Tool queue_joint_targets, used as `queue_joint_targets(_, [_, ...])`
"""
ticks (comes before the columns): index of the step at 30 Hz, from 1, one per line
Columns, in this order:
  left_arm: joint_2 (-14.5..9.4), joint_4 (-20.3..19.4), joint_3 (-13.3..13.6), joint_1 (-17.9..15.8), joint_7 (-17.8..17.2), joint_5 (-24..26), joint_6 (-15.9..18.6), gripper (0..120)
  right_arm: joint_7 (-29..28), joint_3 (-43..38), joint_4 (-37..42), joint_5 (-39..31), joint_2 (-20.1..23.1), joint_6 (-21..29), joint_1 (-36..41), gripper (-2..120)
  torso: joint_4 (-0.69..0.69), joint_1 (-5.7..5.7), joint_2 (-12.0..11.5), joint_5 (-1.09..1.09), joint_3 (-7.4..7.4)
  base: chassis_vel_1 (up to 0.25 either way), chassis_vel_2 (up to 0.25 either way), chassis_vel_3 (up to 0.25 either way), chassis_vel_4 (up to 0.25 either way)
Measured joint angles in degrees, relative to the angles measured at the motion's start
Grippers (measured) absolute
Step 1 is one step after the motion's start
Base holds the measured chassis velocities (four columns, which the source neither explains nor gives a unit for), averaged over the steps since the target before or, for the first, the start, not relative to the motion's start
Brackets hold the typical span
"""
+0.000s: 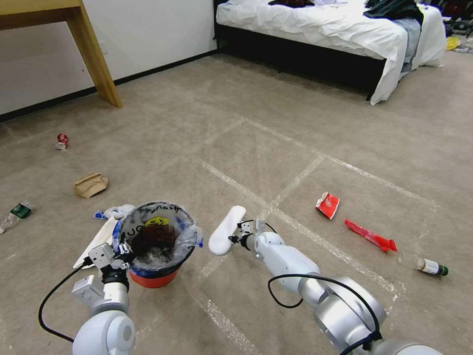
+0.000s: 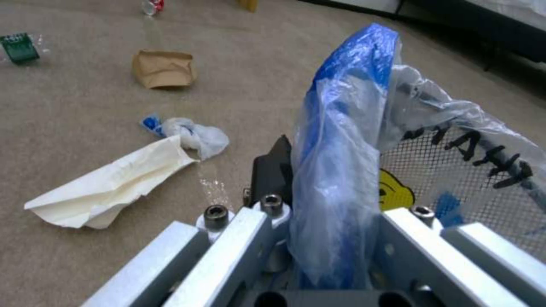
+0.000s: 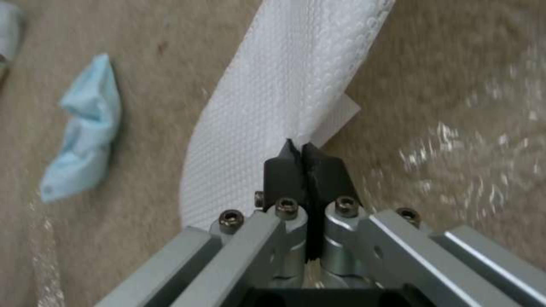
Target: Pick up the trash bin and place the garbage on the floor into it.
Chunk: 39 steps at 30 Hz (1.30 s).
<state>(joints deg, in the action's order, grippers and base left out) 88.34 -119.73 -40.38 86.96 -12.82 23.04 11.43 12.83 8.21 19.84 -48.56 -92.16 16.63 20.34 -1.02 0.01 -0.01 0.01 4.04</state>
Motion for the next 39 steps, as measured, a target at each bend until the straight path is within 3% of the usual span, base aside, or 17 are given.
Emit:
queue_joint_targets(16, [-1.4, 0.1, 0.8, 0.0, -0.7, 0.3, 0.1, 4, 0.1, -1.0, 4.1, 0.1, 0.0, -2.3, -1.5, 0, -0.01, 0.00, 0.0, -0.01, -0.01, 0.000, 0.000, 0.000, 0.000])
queue_joint_targets(23, [-3.2, 0.6, 1.3, -0.7, -1.2, 1.8, 0.2, 4, -1.6, 1.4, 13.9, -1.3, 0.1, -2.6, -0.2, 0, 0.01, 0.00, 0.0, -0.02, -0.01, 0.000, 0.000, 0.000, 0.000])
queue_joint_targets(26, [-4.1, 0.6, 1.3, -1.3, -1.1, 2.7, 0.3, 4, -2.2, 2.8, 19.5, -2.9, 2.4, -3.0, 0.6, 0, 0.04, 0.00, 0.0, 0.01, -0.01, 0.000, 0.000, 0.000, 0.000])
queue_joint_targets(29, [-4.8, 0.4, 1.3, -2.3, -1.1, 4.1, 0.7, 4, -3.9, 4.0, 29.5, -6.1, 8.3, -3.2, 2.1, 0, -0.02, 0.00, 0.0, 0.00, 0.00, 0.000, 0.000, 0.000, 0.000])
queue_joint_targets(39, [-6.3, 1.5, 3.0, -3.2, -0.2, 5.3, 0.8, 4, -8.1, 0.1, 48.4, -9.5, 17.0, -3.3, 5.6, 0, 0.00, 0.00, 0.0, 0.00, -0.01, 0.000, 0.000, 0.000, 0.000])
